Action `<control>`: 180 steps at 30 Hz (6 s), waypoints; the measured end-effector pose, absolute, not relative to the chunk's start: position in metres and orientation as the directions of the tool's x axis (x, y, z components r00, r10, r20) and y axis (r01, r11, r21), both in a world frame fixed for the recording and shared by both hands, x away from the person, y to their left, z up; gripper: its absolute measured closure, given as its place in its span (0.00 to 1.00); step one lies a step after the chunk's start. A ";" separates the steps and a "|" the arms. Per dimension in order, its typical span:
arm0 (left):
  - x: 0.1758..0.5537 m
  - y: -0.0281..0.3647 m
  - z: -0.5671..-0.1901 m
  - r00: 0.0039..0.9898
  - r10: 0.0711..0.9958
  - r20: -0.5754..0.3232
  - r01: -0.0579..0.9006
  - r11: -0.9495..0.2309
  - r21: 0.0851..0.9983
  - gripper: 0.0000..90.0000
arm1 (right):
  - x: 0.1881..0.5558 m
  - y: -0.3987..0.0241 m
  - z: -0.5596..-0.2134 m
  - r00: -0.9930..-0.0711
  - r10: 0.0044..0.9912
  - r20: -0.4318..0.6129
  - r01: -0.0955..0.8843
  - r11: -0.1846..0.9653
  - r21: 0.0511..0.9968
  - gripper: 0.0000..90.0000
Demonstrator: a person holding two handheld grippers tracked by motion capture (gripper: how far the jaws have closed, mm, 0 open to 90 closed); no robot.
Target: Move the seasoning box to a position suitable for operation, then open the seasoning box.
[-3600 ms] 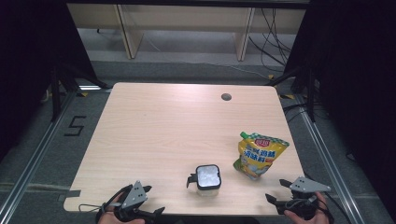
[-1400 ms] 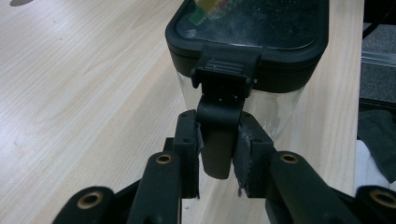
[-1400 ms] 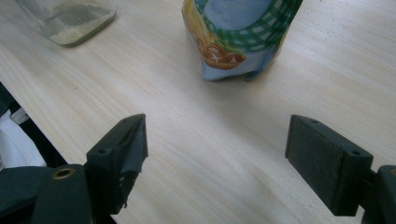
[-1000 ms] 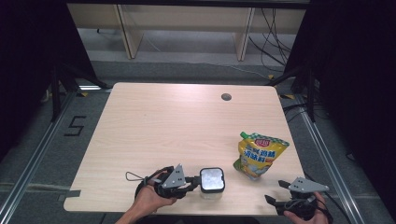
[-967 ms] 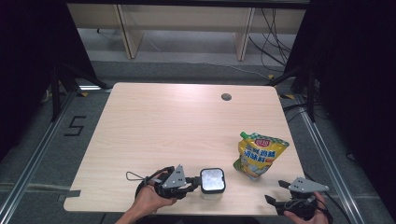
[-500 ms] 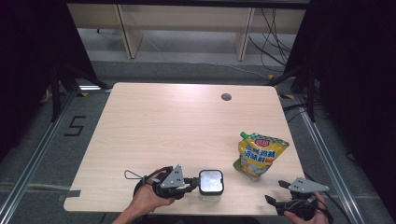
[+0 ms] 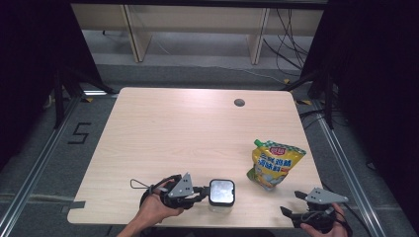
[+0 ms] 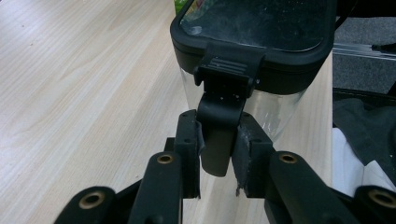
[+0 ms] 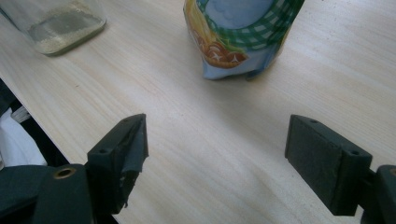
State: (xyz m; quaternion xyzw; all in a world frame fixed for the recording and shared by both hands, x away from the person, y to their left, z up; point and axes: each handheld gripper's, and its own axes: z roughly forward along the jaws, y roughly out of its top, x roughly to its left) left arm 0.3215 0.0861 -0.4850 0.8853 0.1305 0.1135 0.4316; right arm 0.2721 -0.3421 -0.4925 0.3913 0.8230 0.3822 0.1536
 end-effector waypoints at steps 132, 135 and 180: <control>0.315 0.107 -0.455 0.910 0.411 -0.049 0.233 -0.411 0.881 0.89 | 0.287 -0.192 -0.447 -0.909 0.413 -0.051 0.155 0.448 0.880 0.94; 0.315 0.114 -0.456 0.924 0.380 -0.038 0.209 -0.422 0.882 0.82 | 0.288 -0.187 -0.444 -0.911 0.409 -0.049 0.152 0.444 0.883 0.94; 0.325 0.114 -0.501 0.959 0.283 0.027 0.110 -0.456 0.883 0.81 | 0.309 -0.124 -0.428 -0.940 0.335 -0.064 0.100 0.449 0.888 0.93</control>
